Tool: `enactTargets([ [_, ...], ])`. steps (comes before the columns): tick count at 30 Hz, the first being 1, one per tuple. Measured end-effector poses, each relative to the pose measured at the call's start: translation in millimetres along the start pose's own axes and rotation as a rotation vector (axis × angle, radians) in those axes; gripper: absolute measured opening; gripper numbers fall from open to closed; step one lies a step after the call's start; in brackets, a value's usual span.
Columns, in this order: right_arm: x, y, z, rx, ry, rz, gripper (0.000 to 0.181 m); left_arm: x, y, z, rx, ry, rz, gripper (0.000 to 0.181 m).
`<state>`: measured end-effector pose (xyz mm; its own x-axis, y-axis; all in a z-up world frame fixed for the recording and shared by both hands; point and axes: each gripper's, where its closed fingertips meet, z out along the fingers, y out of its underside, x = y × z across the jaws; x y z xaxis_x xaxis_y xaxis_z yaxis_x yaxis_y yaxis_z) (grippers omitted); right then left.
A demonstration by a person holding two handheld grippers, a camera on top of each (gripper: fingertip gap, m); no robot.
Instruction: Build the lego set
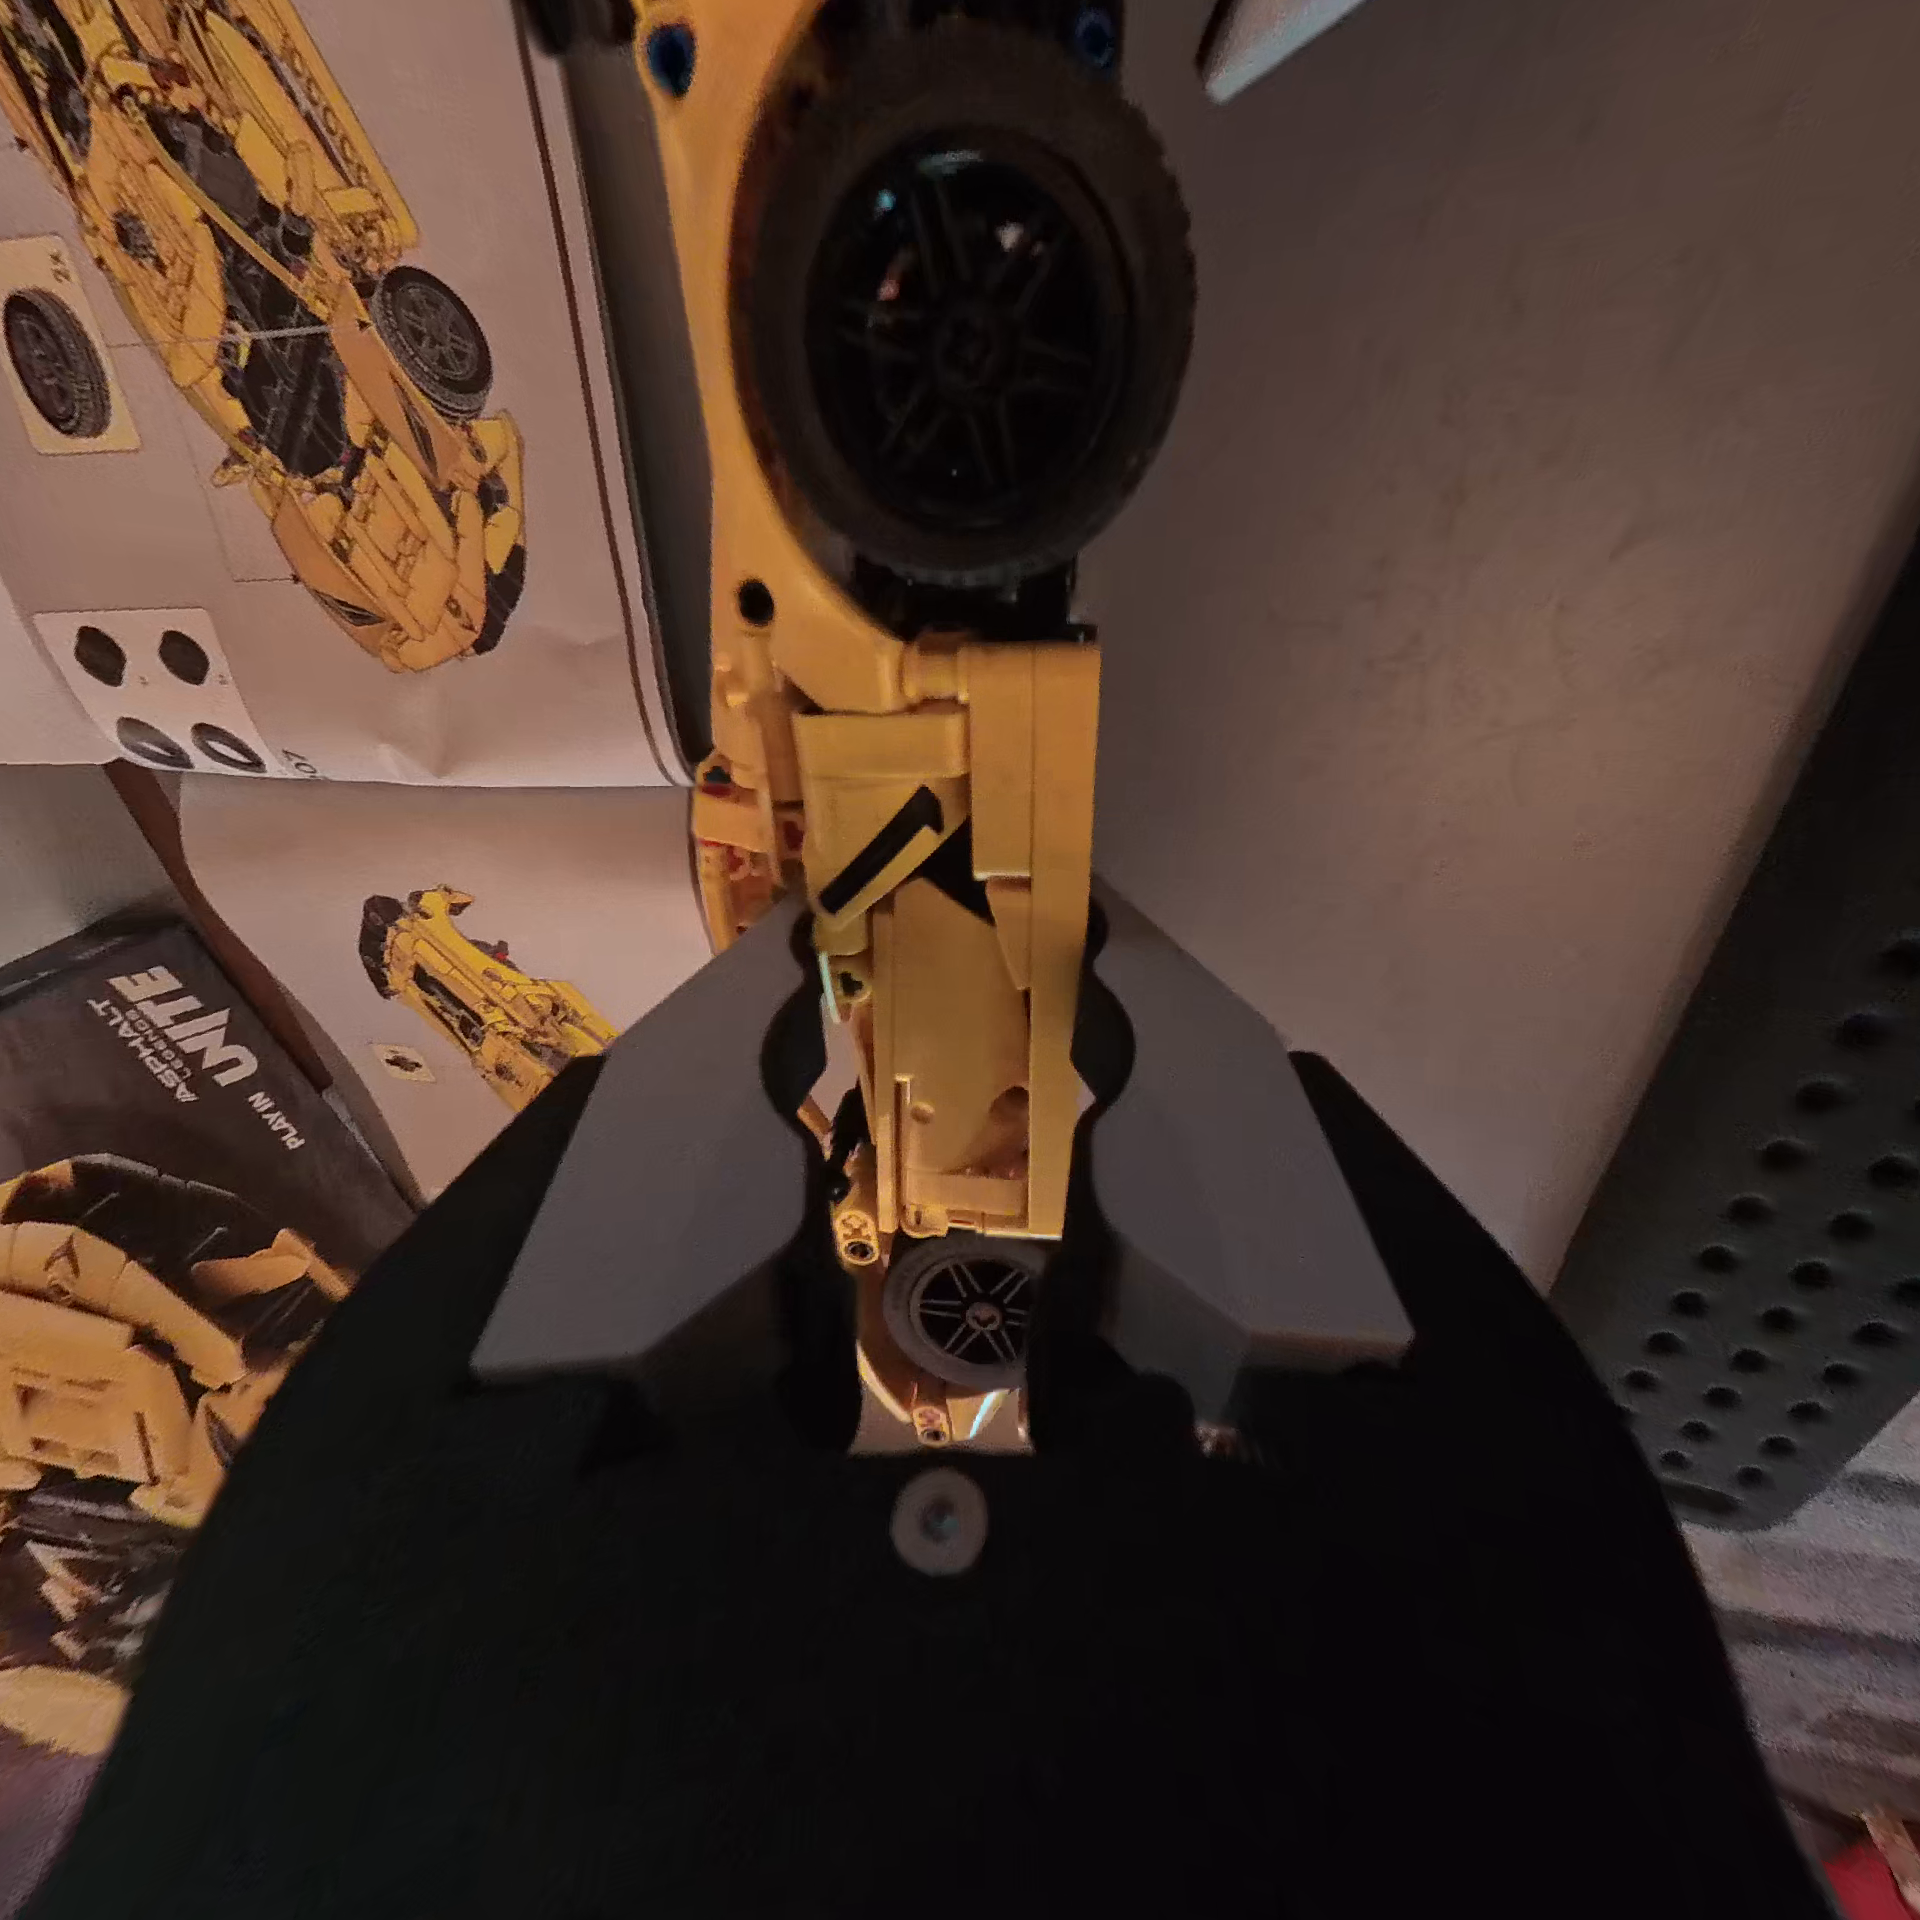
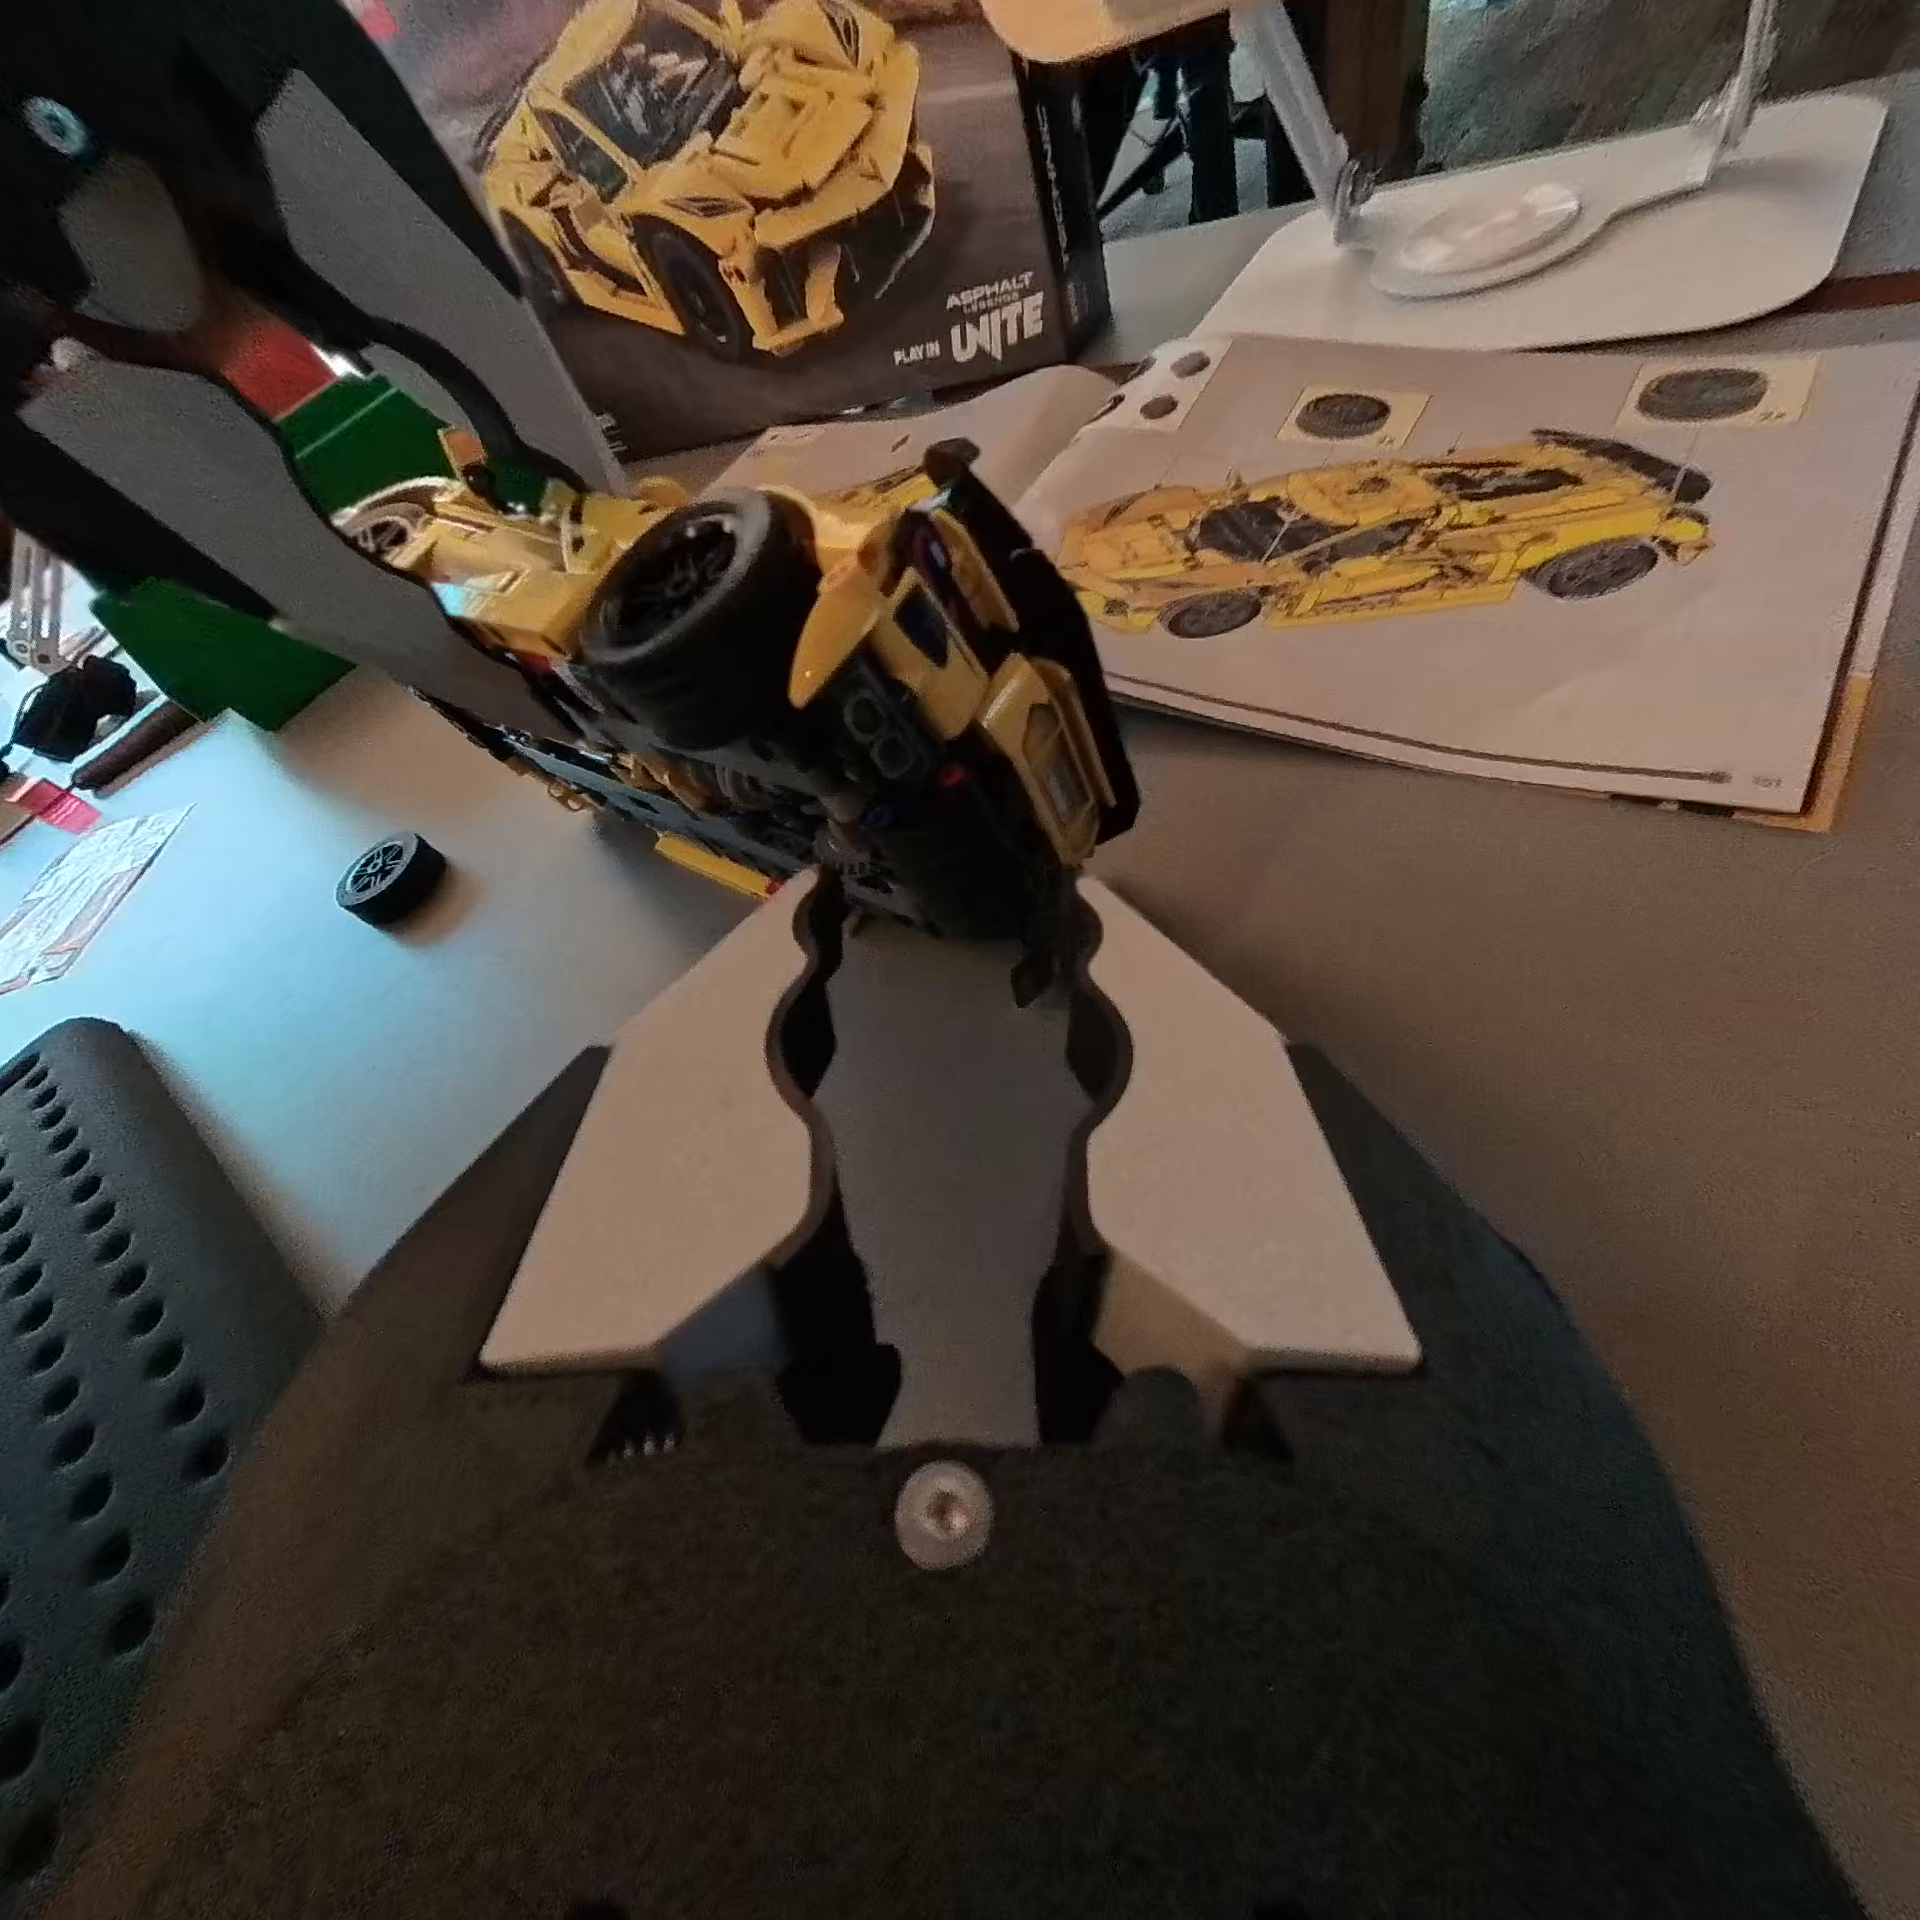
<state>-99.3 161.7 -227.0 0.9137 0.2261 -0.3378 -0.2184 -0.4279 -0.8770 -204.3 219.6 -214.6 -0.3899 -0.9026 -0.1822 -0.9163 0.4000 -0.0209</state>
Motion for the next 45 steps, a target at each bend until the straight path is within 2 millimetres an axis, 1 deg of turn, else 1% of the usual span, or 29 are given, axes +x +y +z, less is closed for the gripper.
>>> enactTargets([
  [2, 1, -2, 0, 0.018, 0.001, -0.023, 0.045, 2, -1, -5, 0.048, 0.002, -0.019, 0.051],
  [3, 0, -3, 1, 0.024, 0.000, -0.045, 0.047, 6, 0, -10, 0.079, 0.024, -0.028, 0.055],
  [5, 0, 0, 2, 0.009, 0.007, -0.116, 0.051, 10, 7, -27, 0.165, 0.059, -0.076, 0.059],
  [7, 2, 3, 2, 0.001, 0.026, -0.215, 0.056, 7, 24, -47, 0.291, 0.069, -0.150, 0.068],
  [9, -1, 2, 4, 0.000, 0.013, -0.297, 0.062, 3, 50, -60, 0.453, 0.064, -0.249, 0.077],
  [10, -2, 1, 6, -0.010, 0.004, -0.336, 0.067, -1, 69, -57, 0.507, 0.051, -0.311, 0.081],
  [11, -4, -1, 7, -0.021, -0.014, -0.373, 0.069, -3, 88, -50, 0.548, 0.051, -0.381, 0.088],
  [12, -6, -4, 7, -0.034, -0.035, -0.398, 0.070, 0, 102, -45, 0.610, 0.092, -0.454, 0.092],
  [13, -7, -5, 7, -0.058, -0.054, -0.402, 0.072, 4, 110, -44, 0.715, 0.160, -0.535, 0.093],
  [14, -8, -5, 5, -0.103, -0.088, -0.374, 0.072, 2, 116, -46, 0.839, 0.215, -0.637, 0.092],
  [15, -11, -5, 3, -0.152, -0.148, -0.318, 0.076, -3, 123, -47, 0.951, 0.254, -0.755, 0.092],
  [16, -13, -8, -1, -0.184, -0.207, -0.242, 0.082, -7, 128, -46, 1.038, 0.299, -0.850, 0.092],
  [18, -7, -20, -6, -0.219, -0.272, -0.055, 0.083, -7, 134, -35, 1.131, 0.385, -0.979, 0.092],
  [19, -5, -24, -8, -0.249, -0.313, 0.055, 0.082, -6, 136, -27, 1.131, 0.430, -1.040, 0.092],
  [20, -7, -27, -11, -0.291, -0.389, 0.158, 0.086, -4, 137, -19, 1.118, 0.492, -1.109, 0.092],
  [21, -11, -29, -14, -0.336, -0.483, 0.261, 0.089, -2, 137, -15, 1.120, 0.584, -1.173, 0.092],
  [23, -10, -32, -15, -0.426, -0.604, 0.441, 0.091, 2, 138, -14, 1.122, 0.818, -1.284, 0.092],
  [24, -6, -32, -12, -0.460, -0.624, 0.509, 0.093, 4, 138, -16, 1.118, 0.905, -1.281, 0.093],
  [25, -2, -28, -8, -0.492, -0.626, 0.536, 0.094, 4, 139, -16, 1.116, 0.938, -1.271, 0.092],
  [26, 2, -24, -4, -0.518, -0.618, 0.542, 0.098, 1, 140, -11, 1.097, 0.924, -1.276, 0.093],
  [27, 2, -24, 0, -0.524, -0.628, 0.563, 0.100, -1, 141, -7, 1.076, 0.912, -1.277, 0.094],
  [29, -4, -26, 6, -0.545, -0.688, 0.625, 0.109, -5, 134, -9, 1.080, 0.953, -1.258, 0.098],
  [32, -12, -17, 16, -0.607, -0.709, 0.635, 0.113, 1, 120, -5, 1.023, 0.994, -1.222, 0.101],
  [34, -12, -14, 21, -0.625, -0.696, 0.627, 0.114, 1, 113, 0, 1.009, 1.002, -1.231, 0.103],
  [35, -11, -12, 22, -0.632, -0.688, 0.622, 0.110, 1, 111, 1, 1.012, 1.011, -1.229, 0.104],
  [36, -9, -10, 23, -0.640, -0.670, 0.607, 0.103, 1, 108, 0, 1.019, 1.018, -1.224, 0.104],
  [38, -11, -9, 23, -0.639, -0.660, 0.595, 0.103, 3, 105, 1, 1.027, 1.012, -1.206, 0.105],
  [41, -14, -7, 18, -0.634, -0.650, 0.492, 0.099, 7, 101, -1, 1.024, 0.954, -1.163, 0.105],
  [45, -15, -5, 17, -0.605, -0.624, 0.401, 0.100, 17, 98, -1, 1.018, 0.906, -1.115, 0.105],
])
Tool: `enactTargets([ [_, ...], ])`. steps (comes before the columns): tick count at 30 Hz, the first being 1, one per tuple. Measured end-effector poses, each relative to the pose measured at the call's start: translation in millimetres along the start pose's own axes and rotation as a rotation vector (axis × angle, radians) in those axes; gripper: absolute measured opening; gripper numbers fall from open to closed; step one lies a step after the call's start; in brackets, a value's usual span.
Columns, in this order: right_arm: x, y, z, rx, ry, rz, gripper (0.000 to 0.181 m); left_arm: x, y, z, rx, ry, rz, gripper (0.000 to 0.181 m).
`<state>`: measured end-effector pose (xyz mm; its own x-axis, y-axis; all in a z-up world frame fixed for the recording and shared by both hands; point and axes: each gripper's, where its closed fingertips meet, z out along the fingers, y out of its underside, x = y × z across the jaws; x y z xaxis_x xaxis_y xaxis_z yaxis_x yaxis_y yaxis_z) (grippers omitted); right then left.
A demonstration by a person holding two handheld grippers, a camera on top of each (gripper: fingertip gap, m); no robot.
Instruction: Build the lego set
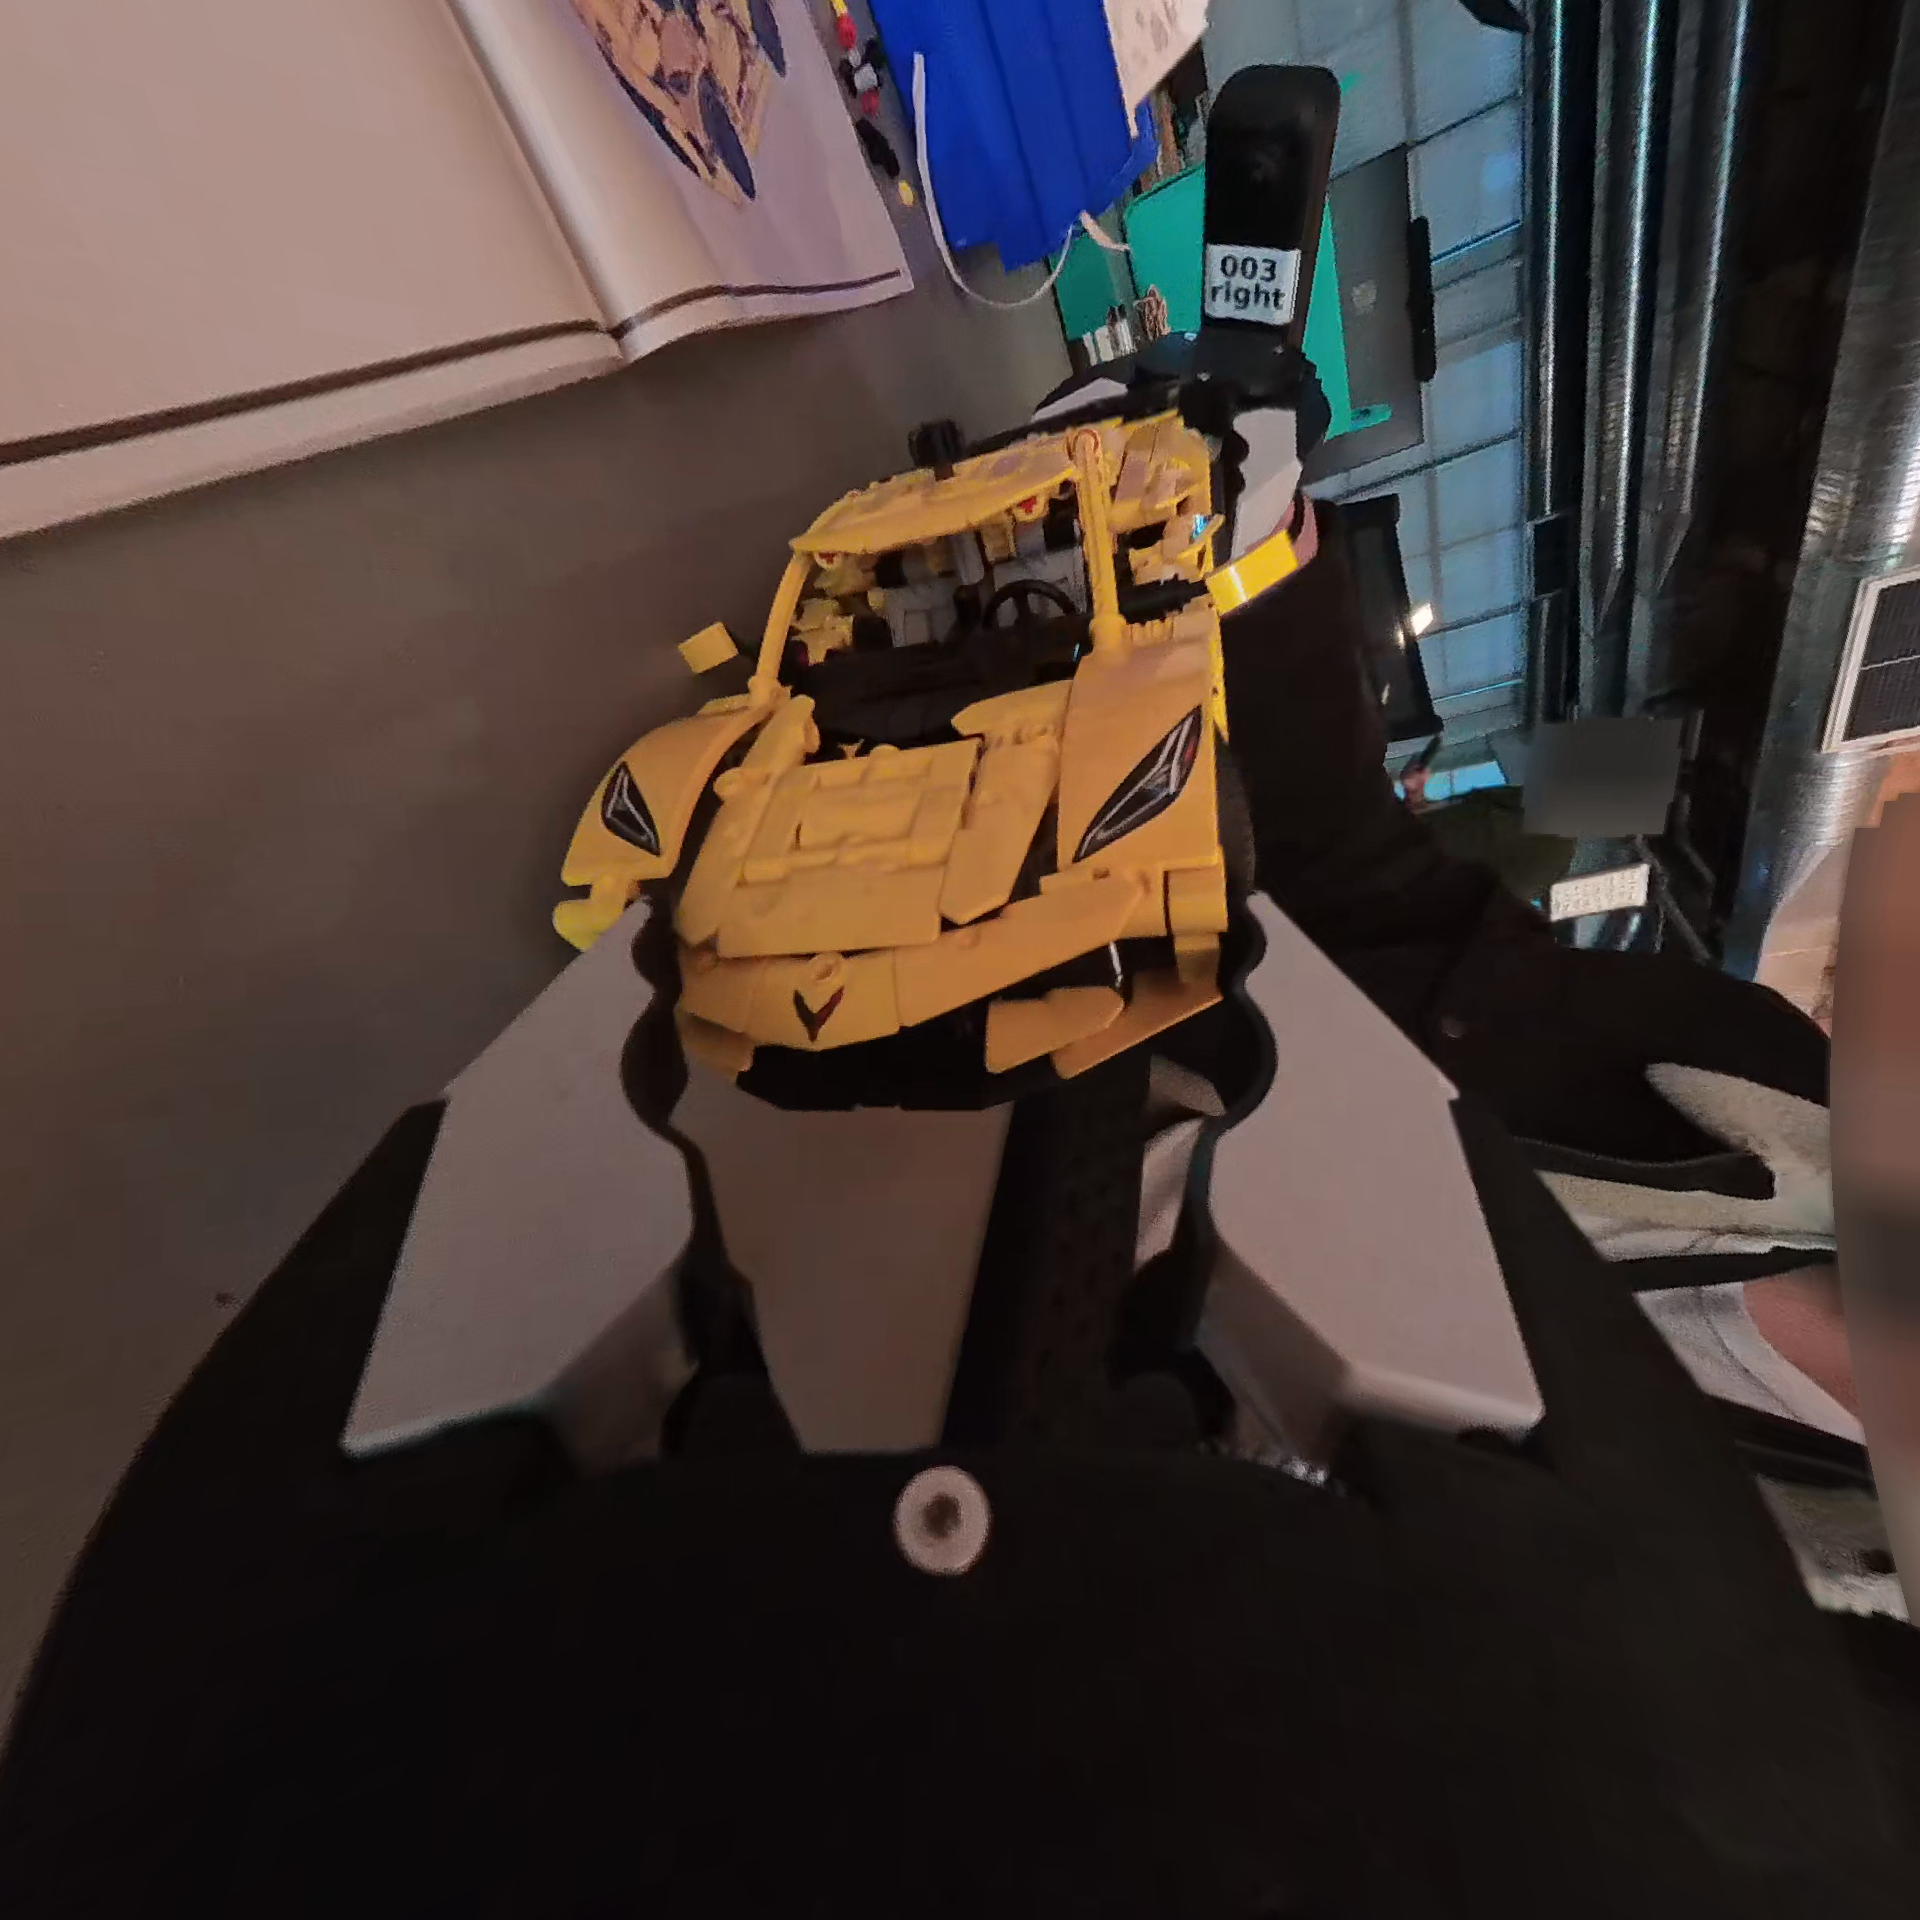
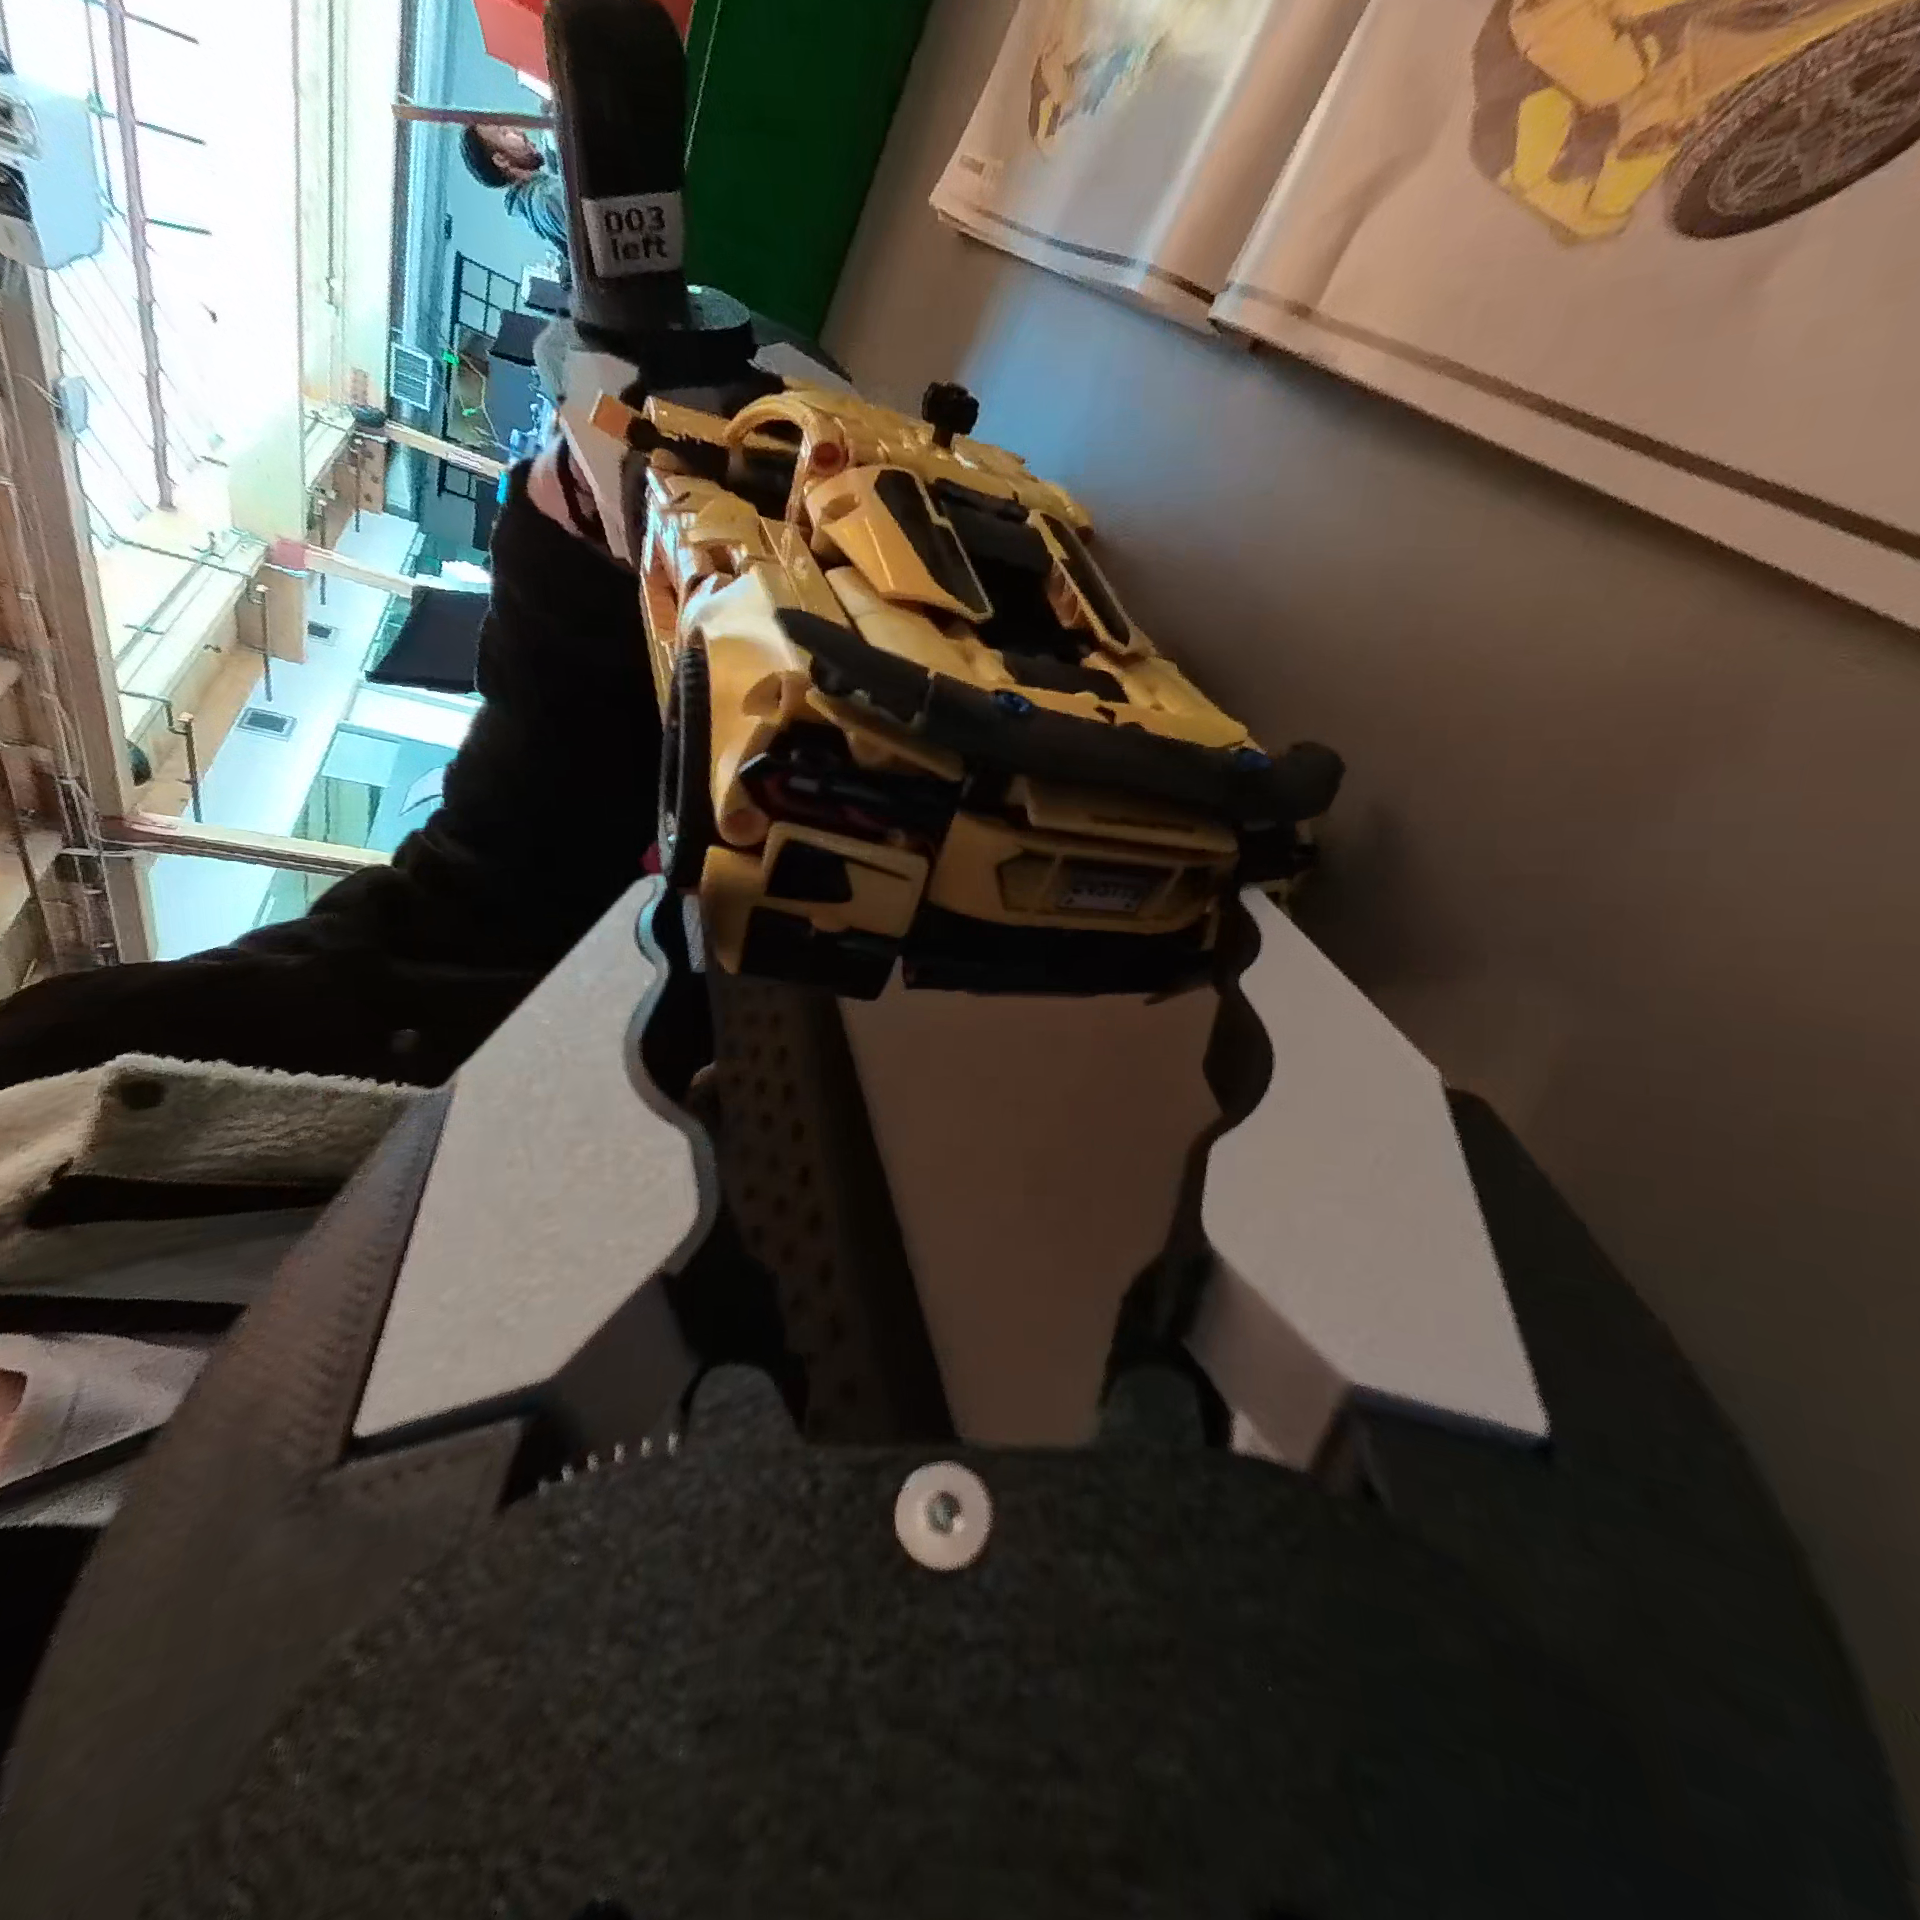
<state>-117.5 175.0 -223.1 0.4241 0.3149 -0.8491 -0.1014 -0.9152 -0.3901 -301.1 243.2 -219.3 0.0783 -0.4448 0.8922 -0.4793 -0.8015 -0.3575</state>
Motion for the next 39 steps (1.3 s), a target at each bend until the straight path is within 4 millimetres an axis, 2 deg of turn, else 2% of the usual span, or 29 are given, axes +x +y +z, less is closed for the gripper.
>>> enactTargets([
  [11, -1, 15, 4, 0.011, 0.113, -0.319, 0.093, 8, 24, 3, -0.016, -0.065, 0.234, 0.103],
  [17, -3, 34, 5, -0.040, 0.191, -0.508, 0.094, 12, 43, 7, -0.033, -0.135, 0.424, 0.102],
  [26, -4, 60, 8, -0.139, 0.344, -0.685, 0.095, 16, 66, 11, -0.011, -0.202, 0.579, 0.101],
  [34, 8, 81, 7, -0.252, 0.547, -0.920, 0.090, 7, 93, 20, -0.112, -0.414, 0.866, 0.102],
  [39, 20, 85, 7, -0.271, 0.668, -1.030, 0.089, -3, 99, 26, -0.148, -0.569, 1.003, 0.103],
])
